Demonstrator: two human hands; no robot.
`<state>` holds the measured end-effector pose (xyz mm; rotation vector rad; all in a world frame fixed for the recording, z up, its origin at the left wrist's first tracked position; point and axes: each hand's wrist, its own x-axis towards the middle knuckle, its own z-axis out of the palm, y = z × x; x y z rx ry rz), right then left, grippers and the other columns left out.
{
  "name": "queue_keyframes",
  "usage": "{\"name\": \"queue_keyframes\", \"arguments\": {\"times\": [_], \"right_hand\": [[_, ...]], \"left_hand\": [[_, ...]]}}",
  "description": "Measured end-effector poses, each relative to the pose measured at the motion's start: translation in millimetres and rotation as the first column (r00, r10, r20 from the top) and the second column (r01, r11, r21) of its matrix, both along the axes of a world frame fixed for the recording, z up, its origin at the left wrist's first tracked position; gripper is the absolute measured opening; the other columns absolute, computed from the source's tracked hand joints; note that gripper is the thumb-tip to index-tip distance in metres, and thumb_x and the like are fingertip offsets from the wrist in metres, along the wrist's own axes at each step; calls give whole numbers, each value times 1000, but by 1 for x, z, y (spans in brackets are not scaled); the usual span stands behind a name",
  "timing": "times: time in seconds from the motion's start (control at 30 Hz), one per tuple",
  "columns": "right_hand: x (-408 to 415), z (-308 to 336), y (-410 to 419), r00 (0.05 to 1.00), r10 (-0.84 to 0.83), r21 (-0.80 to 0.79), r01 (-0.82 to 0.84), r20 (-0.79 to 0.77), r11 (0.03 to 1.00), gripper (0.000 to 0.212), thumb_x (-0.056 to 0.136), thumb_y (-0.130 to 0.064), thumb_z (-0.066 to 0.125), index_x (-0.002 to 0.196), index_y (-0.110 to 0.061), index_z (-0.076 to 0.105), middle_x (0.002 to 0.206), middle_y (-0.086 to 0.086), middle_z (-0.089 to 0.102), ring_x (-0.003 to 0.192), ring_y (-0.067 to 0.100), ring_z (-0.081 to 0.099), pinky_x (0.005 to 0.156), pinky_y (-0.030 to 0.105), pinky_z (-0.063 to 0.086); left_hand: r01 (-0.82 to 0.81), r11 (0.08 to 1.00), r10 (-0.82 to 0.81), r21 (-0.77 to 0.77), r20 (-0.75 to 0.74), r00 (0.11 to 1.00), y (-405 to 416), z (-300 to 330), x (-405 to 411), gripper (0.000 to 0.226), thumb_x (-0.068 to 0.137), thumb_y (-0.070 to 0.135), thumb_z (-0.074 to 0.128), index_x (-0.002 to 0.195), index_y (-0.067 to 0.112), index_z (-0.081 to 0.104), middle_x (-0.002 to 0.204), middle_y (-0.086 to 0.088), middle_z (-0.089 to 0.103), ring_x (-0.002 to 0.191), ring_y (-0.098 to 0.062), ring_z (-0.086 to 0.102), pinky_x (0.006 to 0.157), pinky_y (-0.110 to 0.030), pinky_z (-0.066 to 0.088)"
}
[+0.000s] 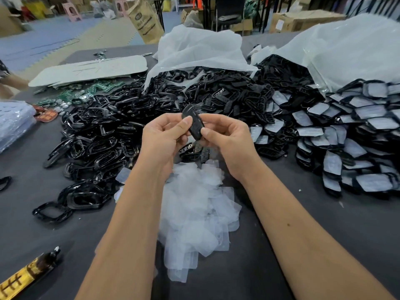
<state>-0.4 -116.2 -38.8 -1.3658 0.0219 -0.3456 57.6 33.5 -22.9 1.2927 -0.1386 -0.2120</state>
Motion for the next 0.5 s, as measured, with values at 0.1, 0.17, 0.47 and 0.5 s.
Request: {"name": "queue_keyframes", "arguments": {"times": [0.1, 0.17, 0.47, 0.5], "right_hand": [[-7, 7, -20, 997, -78, -22, 78, 24, 997, 26, 91, 10, 70, 110, -7, 76, 85, 2, 78, 78, 12, 74, 72, 25, 60], [-14, 9, -39, 980, -194, -142, 197, 35, 970, 26, 88, 9, 73, 104, -10, 78, 88, 2, 80, 82, 15, 76, 76, 27, 61], [-62, 29, -133, 637, -706, -795, 581, 311, 175, 22, 90, -11, 70, 107, -19, 82, 101, 0, 79, 100, 21, 70, 92, 32, 54], [-67, 30, -140, 615, -730, -826, 550, 298, 126, 23, 92, -12, 68, 109, -20, 82, 103, 2, 79, 105, 27, 67, 91, 36, 52]], "left_hand": [[90, 994, -92, 70, 30, 995, -18, 15, 4, 7, 90, 3, 76, 90, 10, 75, 75, -7, 71, 66, -14, 63, 60, -20, 55], [136, 970, -158, 201, 102, 982, -35, 24, 9, 14, 89, 1, 77, 100, 9, 74, 79, -9, 75, 70, -17, 67, 64, -22, 58], [90, 781, -409, 618, 396, 822, -175, 20, -13, 49, 86, -11, 51, 120, 16, 73, 104, -2, 73, 99, -23, 71, 92, -39, 59], [103, 767, -438, 634, 400, 805, -188, 17, -19, 52, 85, -12, 50, 124, 14, 72, 110, -4, 72, 106, -23, 70, 96, -38, 57]]}}
